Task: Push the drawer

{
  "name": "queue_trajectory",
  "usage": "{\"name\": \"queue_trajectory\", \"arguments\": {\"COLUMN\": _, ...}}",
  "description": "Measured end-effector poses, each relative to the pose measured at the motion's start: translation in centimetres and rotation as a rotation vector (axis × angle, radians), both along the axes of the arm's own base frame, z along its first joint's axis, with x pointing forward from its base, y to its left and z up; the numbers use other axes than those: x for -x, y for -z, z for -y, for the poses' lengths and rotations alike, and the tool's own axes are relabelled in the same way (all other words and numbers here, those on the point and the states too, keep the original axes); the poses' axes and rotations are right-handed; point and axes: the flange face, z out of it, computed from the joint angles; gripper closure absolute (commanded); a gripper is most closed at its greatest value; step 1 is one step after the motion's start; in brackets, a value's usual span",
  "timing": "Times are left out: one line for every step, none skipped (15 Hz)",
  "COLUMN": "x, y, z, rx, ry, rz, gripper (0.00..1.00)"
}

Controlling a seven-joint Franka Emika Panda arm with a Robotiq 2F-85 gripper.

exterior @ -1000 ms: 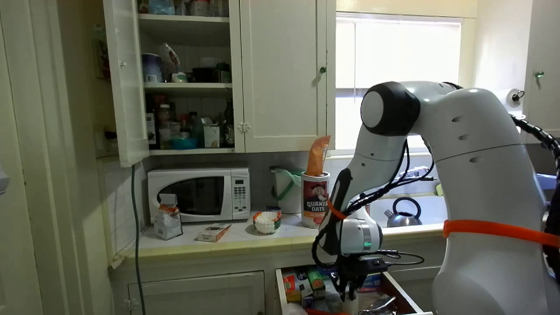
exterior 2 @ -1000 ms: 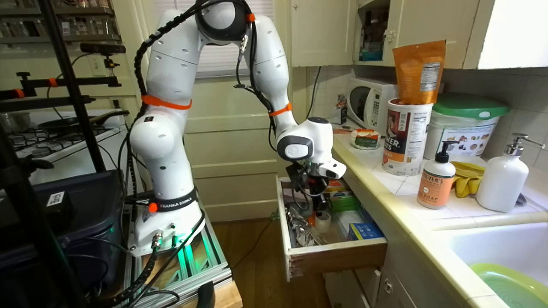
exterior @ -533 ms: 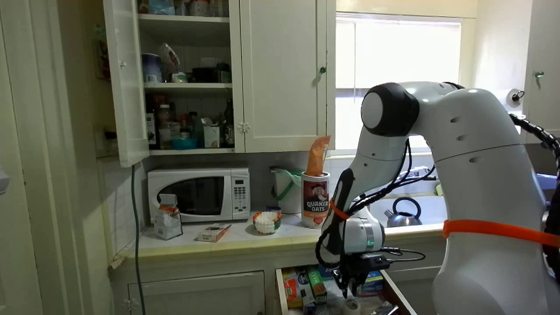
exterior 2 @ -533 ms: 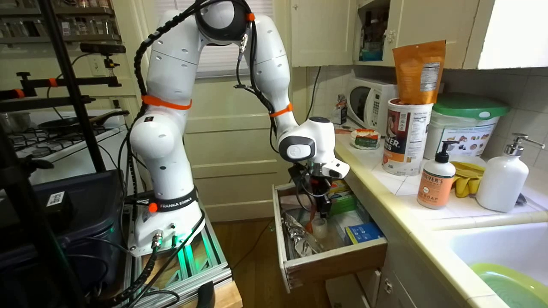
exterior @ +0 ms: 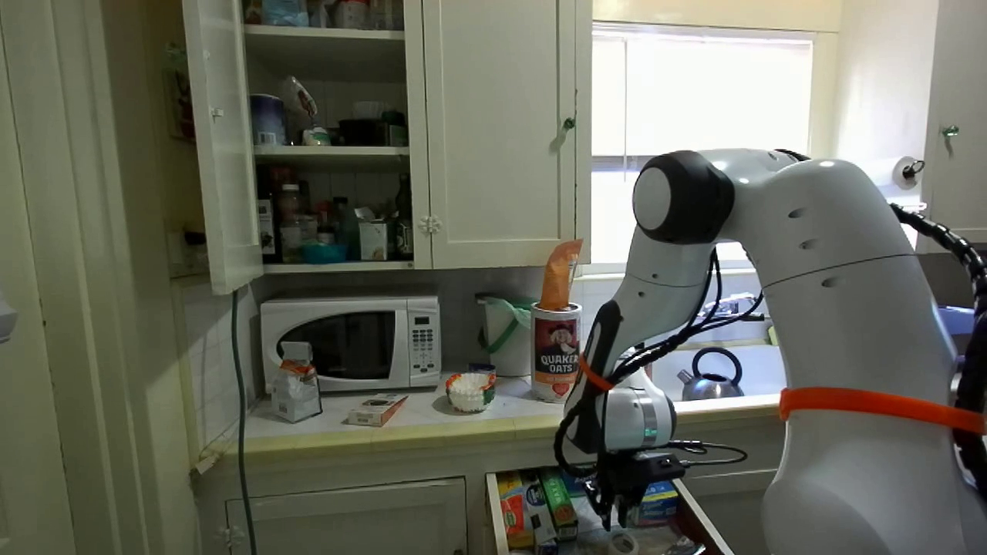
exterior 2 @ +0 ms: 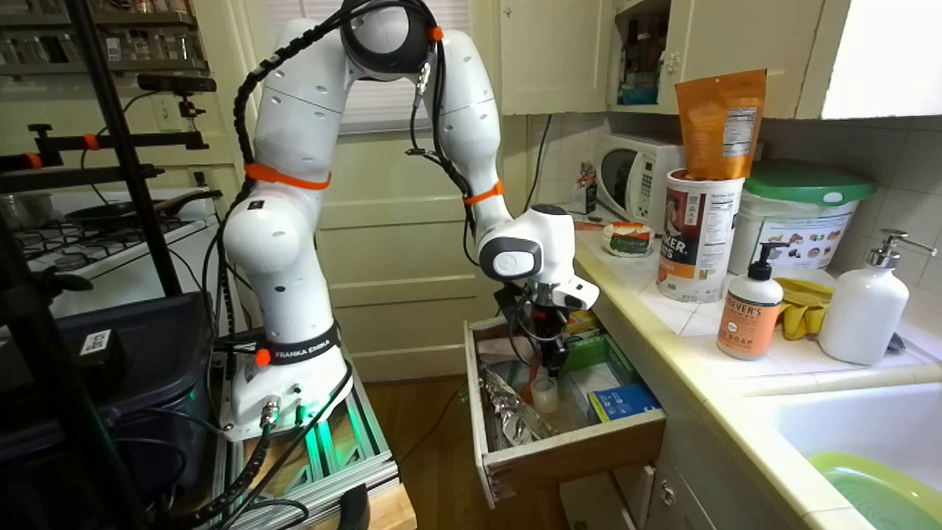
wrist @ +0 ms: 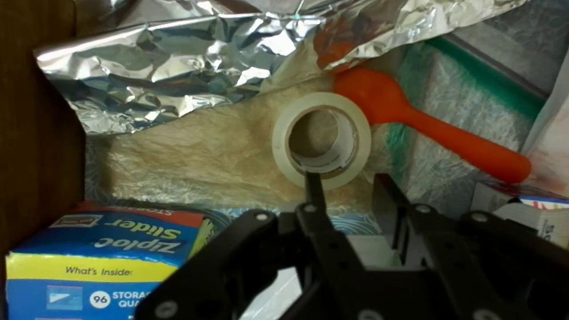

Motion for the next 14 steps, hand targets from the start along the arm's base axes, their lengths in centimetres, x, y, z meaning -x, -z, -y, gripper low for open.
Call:
{"name": "queue_trajectory", "arguments": {"x": 0.0, "y": 0.1, "z": 0.0, "rx": 0.000, "ry": -0.001, "rz": -0.001, "gripper": 0.65}}
{"name": "queue_trajectory", "arguments": {"x": -0.1, "y": 0.2, "z": 0.0, "rx": -0.001, "ry": -0.001, "rz": -0.002, "gripper": 0.65}}
{"name": "queue_trajectory", "arguments": {"x": -0.1, "y": 0.2, "z": 0.0, "rx": -0.001, "ry": 0.000, "rz": -0.003, "gripper": 0.65}}
{"name": "queue_trajectory", "arguments": {"x": -0.1, "y": 0.2, "z": 0.0, "rx": -0.001, "ry": 0.000, "rz": -0.002, "gripper": 0.65}}
{"name": "queue_trajectory", "arguments": {"x": -0.2, "y": 0.2, "z": 0.1, "rx": -0.001, "ry": 0.001, "rz": -0.001, "gripper": 0.65}}
{"name": "queue_trajectory", "arguments": {"x": -0.2, "y": 0.2, "z": 0.1, "rx": 0.000, "ry": 0.001, "rz": 0.000, "gripper": 0.65}}
{"name": "queue_trajectory", "arguments": {"x": -0.3, "y": 0.1, "z": 0.2, "rx": 0.001, "ry": 0.002, "rz": 0.003, "gripper": 0.58}}
{"name": "queue_trajectory", "arguments": {"x": -0.4, "y": 0.0, "z": 0.3, "rx": 0.002, "ry": 0.002, "rz": 0.005, "gripper": 0.50}}
{"name": "queue_trajectory", "arguments": {"x": -0.5, "y": -0.1, "z": 0.3, "rx": 0.004, "ry": 0.003, "rz": 0.008, "gripper": 0.41}}
{"name": "queue_trajectory", "arguments": {"x": -0.6, "y": -0.3, "z": 0.4, "rx": 0.005, "ry": 0.003, "rz": 0.011, "gripper": 0.32}}
{"name": "queue_trajectory", "arguments": {"x": -0.6, "y": -0.5, "z": 0.5, "rx": 0.007, "ry": 0.002, "rz": 0.016, "gripper": 0.21}}
{"name": "queue_trajectory", "arguments": {"x": -0.7, "y": -0.8, "z": 0.5, "rx": 0.009, "ry": 0.000, "rz": 0.021, "gripper": 0.15}}
{"name": "queue_trajectory", "arguments": {"x": -0.9, "y": -1.2, "z": 0.5, "rx": 0.012, "ry": -0.002, "rz": 0.028, "gripper": 0.08}}
{"name": "queue_trajectory", "arguments": {"x": -1.0, "y": -1.6, "z": 0.4, "rx": 0.013, "ry": -0.003, "rz": 0.036, "gripper": 0.01}}
